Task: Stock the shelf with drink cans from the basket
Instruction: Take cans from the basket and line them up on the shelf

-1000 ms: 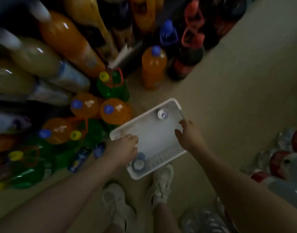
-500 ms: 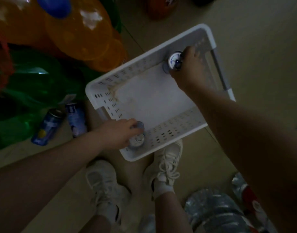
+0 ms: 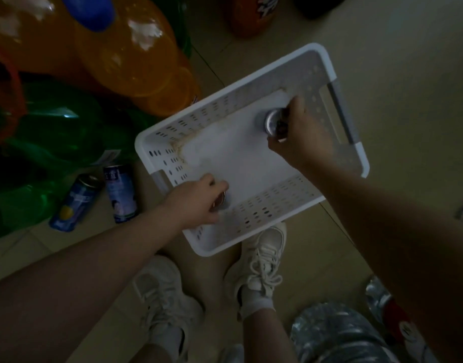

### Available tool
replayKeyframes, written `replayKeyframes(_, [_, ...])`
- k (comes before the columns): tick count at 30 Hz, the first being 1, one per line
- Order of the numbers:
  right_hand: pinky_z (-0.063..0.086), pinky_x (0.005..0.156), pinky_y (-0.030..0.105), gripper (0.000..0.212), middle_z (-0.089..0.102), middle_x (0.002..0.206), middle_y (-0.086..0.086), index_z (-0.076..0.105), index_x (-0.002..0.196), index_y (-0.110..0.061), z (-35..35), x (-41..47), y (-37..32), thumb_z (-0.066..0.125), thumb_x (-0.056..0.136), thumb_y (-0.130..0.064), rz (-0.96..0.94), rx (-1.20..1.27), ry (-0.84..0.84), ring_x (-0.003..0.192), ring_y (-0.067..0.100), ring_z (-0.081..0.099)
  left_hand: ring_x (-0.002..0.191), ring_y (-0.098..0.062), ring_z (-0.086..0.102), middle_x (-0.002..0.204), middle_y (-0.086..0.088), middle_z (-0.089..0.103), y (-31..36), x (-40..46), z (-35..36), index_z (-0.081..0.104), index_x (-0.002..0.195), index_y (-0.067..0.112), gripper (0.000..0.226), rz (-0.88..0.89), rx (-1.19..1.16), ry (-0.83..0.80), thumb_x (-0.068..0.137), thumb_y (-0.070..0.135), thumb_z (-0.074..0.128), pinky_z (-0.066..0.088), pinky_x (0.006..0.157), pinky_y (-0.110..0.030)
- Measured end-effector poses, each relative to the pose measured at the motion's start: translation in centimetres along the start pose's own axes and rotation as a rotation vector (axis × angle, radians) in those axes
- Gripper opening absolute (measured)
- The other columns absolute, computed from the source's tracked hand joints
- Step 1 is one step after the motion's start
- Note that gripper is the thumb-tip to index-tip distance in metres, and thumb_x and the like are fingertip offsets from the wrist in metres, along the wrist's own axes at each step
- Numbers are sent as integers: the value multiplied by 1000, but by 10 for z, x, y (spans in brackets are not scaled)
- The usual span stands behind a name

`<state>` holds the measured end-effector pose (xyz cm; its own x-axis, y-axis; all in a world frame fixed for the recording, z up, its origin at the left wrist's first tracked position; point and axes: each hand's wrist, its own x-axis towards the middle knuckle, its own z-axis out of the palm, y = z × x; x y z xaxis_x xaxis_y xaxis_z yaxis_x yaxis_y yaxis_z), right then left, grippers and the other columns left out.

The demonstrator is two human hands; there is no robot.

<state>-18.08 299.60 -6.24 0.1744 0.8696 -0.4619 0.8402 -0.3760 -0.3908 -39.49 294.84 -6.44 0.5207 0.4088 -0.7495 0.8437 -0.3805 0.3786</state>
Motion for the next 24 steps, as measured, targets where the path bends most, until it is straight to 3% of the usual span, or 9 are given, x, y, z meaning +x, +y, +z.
replayKeyframes(4, [45,62,38,47,54,81,1,43,92,-14,-48,-31,-6,77,67,-34,70,181,-29,76,23,56,103,-23,55,115,-3,51,6,-32,-68,45,123,23,58,-82,-331,245,73,32,72,50,81,-35])
replayKeyframes(6, [38,60,32,43,49,70,-1,42,79,-15,-91,-46,-20,80,65,-27,62,272,-37,70,19,51,96,-18,56,104,1,53,19,-58,-111,47,114,21,56,-97,-462,345,68,29,76,53,75,-34])
replayKeyframes(8, [36,58,31,40,50,73,3,43,79,-13,-144,-60,-41,80,66,-18,49,368,-50,67,16,48,87,-15,57,97,4,54,35,-90,-156,46,108,20,52,-92,-528,384,67,27,78,50,66,-28])
replayKeyframes(11, [42,62,34,38,57,83,4,45,92,-13,-236,-81,-82,76,70,-20,5,410,-15,72,19,53,83,-14,58,93,5,57,58,-147,-221,46,103,24,47,-47,-500,437,68,28,77,46,64,-23])
replayKeyframes(13, [46,68,36,35,61,87,2,49,98,-18,-309,-101,-118,73,72,-22,-64,419,25,80,21,58,87,-15,60,96,4,59,79,-201,-274,48,106,26,47,-21,-493,479,69,29,77,47,68,-27])
replayKeyframes(16, [41,65,17,33,60,88,-1,58,107,-17,-415,-140,-176,70,77,-22,-210,387,97,79,9,54,95,-15,60,104,4,61,119,-293,-354,51,109,28,50,4,-513,565,67,36,76,49,81,-32])
replayKeyframes(18, [34,55,14,25,57,79,1,61,97,-10,-476,-167,-214,69,79,-24,-276,362,147,73,9,50,98,-15,61,105,4,62,145,-358,-401,51,105,35,49,41,-514,661,61,48,69,48,82,-30])
replayKeyframes(21, [32,53,18,35,57,76,8,60,90,2,-552,-204,-277,67,82,-32,-370,335,186,72,16,49,97,-13,61,105,4,63,172,-452,-459,49,99,48,42,38,-513,810,60,51,62,50,81,-30])
replayKeyframes(24, [34,53,18,39,59,73,10,59,79,1,-605,-235,-350,68,80,-37,-532,287,201,71,18,53,91,-14,60,102,2,64,185,-537,-500,54,104,40,54,-1,-479,1006,52,54,47,45,72,-14])
